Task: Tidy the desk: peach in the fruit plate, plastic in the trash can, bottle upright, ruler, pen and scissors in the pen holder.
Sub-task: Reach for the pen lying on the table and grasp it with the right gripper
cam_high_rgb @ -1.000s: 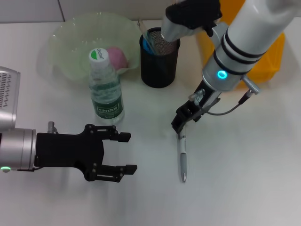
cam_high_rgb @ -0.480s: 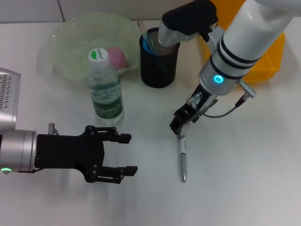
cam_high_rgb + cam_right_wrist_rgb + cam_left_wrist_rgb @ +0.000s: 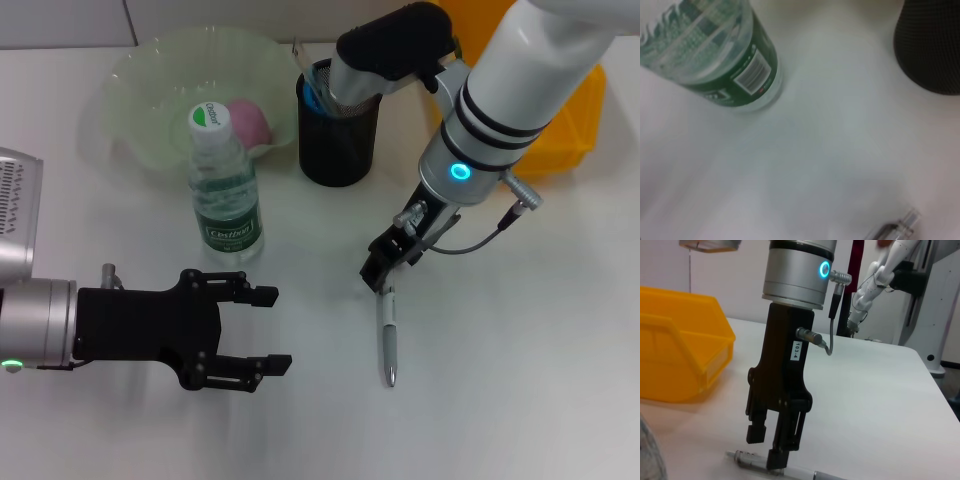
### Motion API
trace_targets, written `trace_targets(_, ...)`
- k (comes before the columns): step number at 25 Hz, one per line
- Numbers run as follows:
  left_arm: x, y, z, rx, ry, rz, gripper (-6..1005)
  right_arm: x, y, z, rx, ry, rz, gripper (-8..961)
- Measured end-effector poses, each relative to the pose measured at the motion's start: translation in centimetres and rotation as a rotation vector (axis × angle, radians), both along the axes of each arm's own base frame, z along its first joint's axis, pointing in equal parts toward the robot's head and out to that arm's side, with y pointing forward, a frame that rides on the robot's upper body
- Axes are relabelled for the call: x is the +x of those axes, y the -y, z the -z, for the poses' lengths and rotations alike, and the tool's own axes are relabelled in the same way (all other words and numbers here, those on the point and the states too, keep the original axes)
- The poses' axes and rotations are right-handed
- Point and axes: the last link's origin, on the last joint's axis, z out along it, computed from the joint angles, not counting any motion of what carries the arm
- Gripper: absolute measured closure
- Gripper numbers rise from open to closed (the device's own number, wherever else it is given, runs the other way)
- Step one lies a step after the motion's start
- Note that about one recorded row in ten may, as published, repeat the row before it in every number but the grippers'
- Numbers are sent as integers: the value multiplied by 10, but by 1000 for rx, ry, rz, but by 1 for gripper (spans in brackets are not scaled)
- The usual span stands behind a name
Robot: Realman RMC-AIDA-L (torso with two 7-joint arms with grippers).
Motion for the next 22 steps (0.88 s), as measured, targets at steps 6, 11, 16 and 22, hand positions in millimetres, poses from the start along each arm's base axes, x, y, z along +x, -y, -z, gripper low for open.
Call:
trace_targets(6, -1, 1, 0, 3, 3, -6, 227, -5, 3, 1, -20, 1, -7, 347)
trace_targets(11, -3, 2, -1, 6, 3, -11, 227, -8, 4, 2, -33, 2, -10, 347)
trace_targets(16, -3, 3, -1, 7, 3, -12, 227, -7, 4, 3, -34, 7, -16, 347)
trace_targets(22, -3, 3, -1, 7, 4, -9, 227, -4, 4, 3, -29, 5, -9, 347)
